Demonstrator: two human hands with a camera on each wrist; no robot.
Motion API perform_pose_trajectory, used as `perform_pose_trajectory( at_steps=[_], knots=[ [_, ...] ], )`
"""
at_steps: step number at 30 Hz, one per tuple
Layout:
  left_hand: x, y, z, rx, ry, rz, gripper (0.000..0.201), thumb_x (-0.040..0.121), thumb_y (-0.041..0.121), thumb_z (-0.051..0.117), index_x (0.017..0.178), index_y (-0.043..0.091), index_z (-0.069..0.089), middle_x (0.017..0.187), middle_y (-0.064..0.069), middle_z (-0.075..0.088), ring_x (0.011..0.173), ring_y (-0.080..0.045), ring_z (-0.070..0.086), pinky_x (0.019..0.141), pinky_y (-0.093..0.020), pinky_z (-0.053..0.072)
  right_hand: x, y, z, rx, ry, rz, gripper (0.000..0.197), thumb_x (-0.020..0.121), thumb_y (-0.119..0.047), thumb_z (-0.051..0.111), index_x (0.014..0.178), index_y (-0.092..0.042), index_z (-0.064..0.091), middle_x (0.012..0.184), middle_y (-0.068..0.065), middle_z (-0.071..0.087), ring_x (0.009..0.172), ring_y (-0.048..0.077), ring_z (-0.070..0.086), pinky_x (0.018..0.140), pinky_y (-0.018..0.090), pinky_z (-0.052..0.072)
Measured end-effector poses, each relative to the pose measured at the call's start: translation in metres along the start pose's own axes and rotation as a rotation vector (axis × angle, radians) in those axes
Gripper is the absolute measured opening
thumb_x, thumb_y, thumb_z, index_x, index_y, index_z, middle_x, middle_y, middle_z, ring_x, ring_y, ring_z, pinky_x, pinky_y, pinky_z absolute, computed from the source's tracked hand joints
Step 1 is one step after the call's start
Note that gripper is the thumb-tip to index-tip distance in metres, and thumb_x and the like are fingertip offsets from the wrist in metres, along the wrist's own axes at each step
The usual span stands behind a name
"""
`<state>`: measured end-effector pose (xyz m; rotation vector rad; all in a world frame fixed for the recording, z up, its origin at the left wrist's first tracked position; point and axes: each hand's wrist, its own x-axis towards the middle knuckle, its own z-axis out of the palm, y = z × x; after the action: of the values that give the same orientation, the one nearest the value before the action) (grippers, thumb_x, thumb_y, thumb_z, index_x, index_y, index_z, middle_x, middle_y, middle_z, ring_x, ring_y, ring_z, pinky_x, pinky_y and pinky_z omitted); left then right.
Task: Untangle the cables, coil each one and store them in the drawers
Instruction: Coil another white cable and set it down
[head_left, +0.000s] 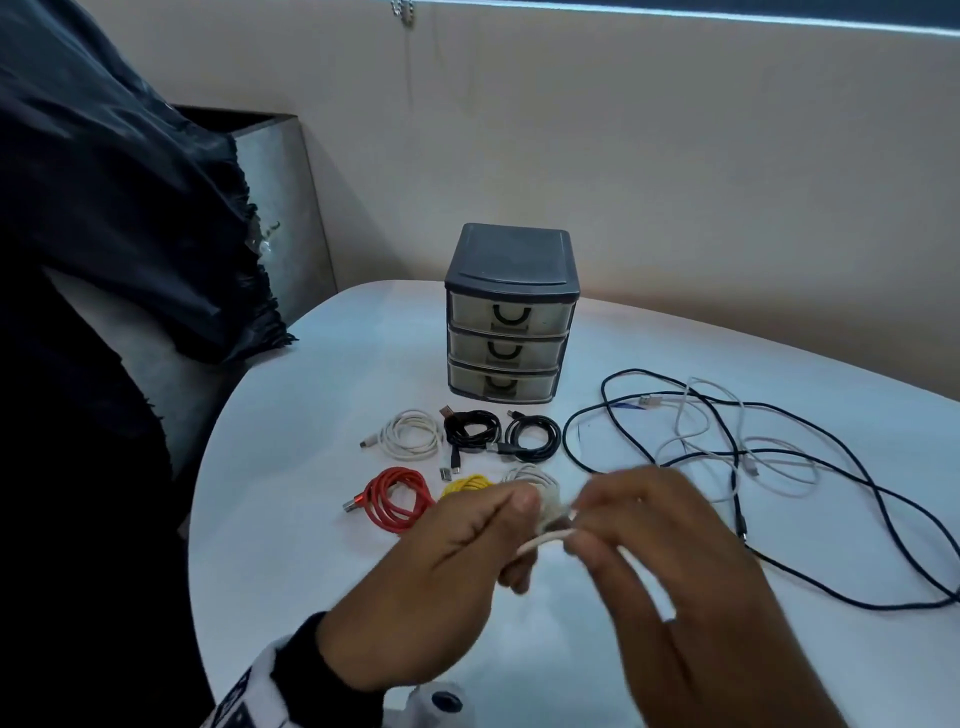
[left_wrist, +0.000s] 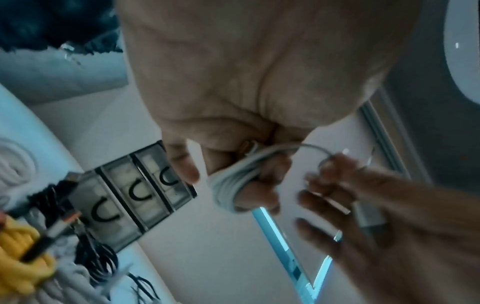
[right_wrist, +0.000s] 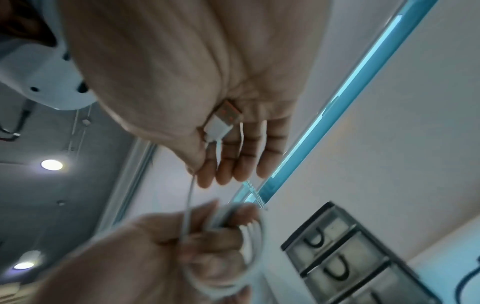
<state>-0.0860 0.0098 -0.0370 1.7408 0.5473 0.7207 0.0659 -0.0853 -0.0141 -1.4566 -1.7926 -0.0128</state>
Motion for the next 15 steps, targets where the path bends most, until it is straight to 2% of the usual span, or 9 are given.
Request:
perform_pose_trajectory(
  at_steps=[1,2,3,6,8,9,11,13,15],
  knots=[
    [-0.001,0.005,0.001,-0.119,-0.051,-0.015,0.043,0.102,0.042,0.034,0.074,0.033,0.066,0.06,0.008,0.048,0.063,-0.014,0.047,0.071,-0.025,0.04,0.001,0.004,-0.001,0.082,0.044,0.063,0.02,0.094,-0.029,0.05,0.084,-0.027,0.067,0.102,-0.017,0.064,0.094,0.001,0.063,0.078,0.012,0.046],
    [-0.003,0.008,0.002,-0.237,-0.091,-0.019,0.043,0.102,0.039,0.034,0.08,0.027,0.069,0.06,0.01,0.047,0.062,-0.015,0.043,0.07,-0.023,0.04,0.003,0.004,-0.001,0.212,0.074,0.151,0.02,0.093,-0.032,0.051,0.084,-0.03,0.068,0.098,-0.016,0.068,0.092,-0.002,0.065,0.076,0.008,0.046],
    [-0.003,0.011,0.003,-0.335,-0.118,-0.02,0.044,0.102,0.039,0.035,0.085,0.017,0.07,0.06,0.011,0.046,0.061,-0.016,0.041,0.07,-0.021,0.041,0.005,0.004,0.002,0.398,0.096,0.228,0.019,0.093,-0.032,0.054,0.083,-0.03,0.069,0.087,-0.012,0.071,0.082,0.002,0.068,0.072,0.011,0.049],
    [0.001,0.006,0.006,-0.503,-0.119,-0.045,0.041,0.099,0.037,0.04,0.084,0.012,0.069,0.058,0.011,0.042,0.057,-0.014,0.04,0.069,-0.02,0.042,0.009,-0.002,0.012,0.805,0.158,0.407,0.025,0.096,-0.019,0.059,0.073,-0.013,0.066,0.061,0.013,0.064,0.052,0.031,0.069,0.057,0.034,0.058],
    [0.006,-0.002,0.012,-0.564,-0.05,-0.09,0.04,0.1,0.036,0.044,0.077,0.015,0.068,0.056,0.007,0.037,0.054,-0.014,0.041,0.069,-0.025,0.042,0.01,-0.003,0.018,0.806,0.208,0.465,0.024,0.095,-0.019,0.06,0.074,-0.011,0.066,0.06,0.017,0.066,0.049,0.036,0.067,0.053,0.042,0.058],
    [0.009,-0.007,0.015,-0.555,0.0,-0.11,0.039,0.099,0.037,0.045,0.073,0.018,0.066,0.055,0.004,0.036,0.054,-0.015,0.04,0.069,-0.032,0.04,0.009,-0.002,0.022,0.766,0.238,0.471,0.024,0.096,-0.021,0.061,0.075,-0.012,0.068,0.061,0.015,0.067,0.051,0.033,0.068,0.054,0.043,0.058],
    [0.013,-0.012,0.02,-0.493,0.092,-0.128,0.033,0.096,0.037,0.049,0.069,0.022,0.06,0.058,-0.002,0.036,0.056,-0.016,0.04,0.068,-0.038,0.037,0.004,0.003,0.03,0.66,0.306,0.488,0.022,0.095,-0.025,0.062,0.075,-0.019,0.068,0.06,0.006,0.067,0.051,0.019,0.064,0.051,0.031,0.055],
    [0.014,-0.015,0.021,-0.405,0.135,-0.127,0.027,0.094,0.037,0.049,0.072,0.022,0.057,0.062,-0.004,0.043,0.057,-0.014,0.043,0.063,-0.029,0.04,0.0,0.007,0.036,0.578,0.318,0.494,0.021,0.095,-0.03,0.06,0.076,-0.024,0.067,0.061,0.002,0.065,0.049,0.015,0.058,0.047,0.023,0.049],
    [0.014,-0.014,0.02,-0.364,0.135,-0.119,0.027,0.094,0.036,0.049,0.07,0.025,0.057,0.062,0.0,0.047,0.056,-0.012,0.042,0.058,-0.023,0.04,-0.002,0.012,0.034,0.566,0.236,0.455,0.019,0.094,-0.03,0.055,0.081,-0.029,0.068,0.067,-0.003,0.067,0.056,0.012,0.062,0.051,0.024,0.052]
  ],
)
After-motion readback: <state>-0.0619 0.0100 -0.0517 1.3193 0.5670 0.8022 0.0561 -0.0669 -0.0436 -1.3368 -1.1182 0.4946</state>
